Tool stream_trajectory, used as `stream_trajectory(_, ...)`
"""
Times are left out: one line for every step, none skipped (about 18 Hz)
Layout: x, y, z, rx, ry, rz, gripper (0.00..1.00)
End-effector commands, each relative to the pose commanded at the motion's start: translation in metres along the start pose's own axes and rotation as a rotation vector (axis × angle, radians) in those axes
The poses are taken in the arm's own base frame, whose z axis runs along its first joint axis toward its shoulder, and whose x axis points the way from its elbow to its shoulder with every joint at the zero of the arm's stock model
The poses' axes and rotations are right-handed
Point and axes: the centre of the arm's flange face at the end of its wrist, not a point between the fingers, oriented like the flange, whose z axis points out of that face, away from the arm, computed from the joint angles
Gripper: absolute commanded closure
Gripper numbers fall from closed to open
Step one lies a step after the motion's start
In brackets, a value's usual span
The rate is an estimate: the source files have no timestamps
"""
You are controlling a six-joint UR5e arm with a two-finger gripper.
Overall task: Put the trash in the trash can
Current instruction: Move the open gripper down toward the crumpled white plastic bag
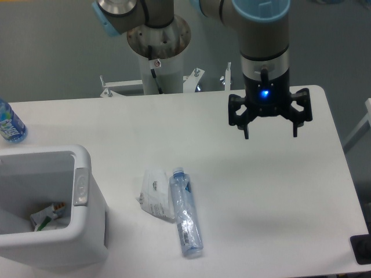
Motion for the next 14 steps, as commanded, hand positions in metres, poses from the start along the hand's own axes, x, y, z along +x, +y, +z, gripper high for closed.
stream_trajectory(-0.003,0.002,0.0,-0.004,-0.007,-0.004,0.0)
stream_trajectory(-0.004,0.001,-0.001,0.004,-0.004,-0.006,0.0)
stream_trajectory(-0.005,0.001,-0.002,0.001,-0.01,-0.006,0.0)
stream_trajectory(-0.006,0.0,0.0,0.002,-0.011,-0.006,0.0)
stream_trajectory(-0.01,0.001,0.004,-0.002,-0.01,-0.013,0.0)
stream_trajectory(-0.01,0.002,0.006,-0.005,-0.008,-0.015,0.0)
stream_trajectory(-0.01,0.003,0.008,-0.007,-0.005,-0.017,0.0)
stream_trajectory(-0.01,0.004,0.008,-0.006,-0.001,-0.025,0.0)
stream_trajectory(-0.01,0.004,0.009,-0.004,0.001,-0.026,0.0)
stream_trajectory(-0.011,0.004,0.011,-0.001,0.009,-0.028,0.0)
stream_trajectory(-0.011,0.002,0.014,0.021,0.03,-0.031,0.0)
stream_trajectory(-0.01,0.001,0.021,0.035,0.051,-0.038,0.0)
stream_trajectory(-0.007,0.001,0.026,0.038,0.063,-0.05,0.0)
stream_trajectory(-0.003,0.001,0.036,0.021,0.073,-0.089,0.0)
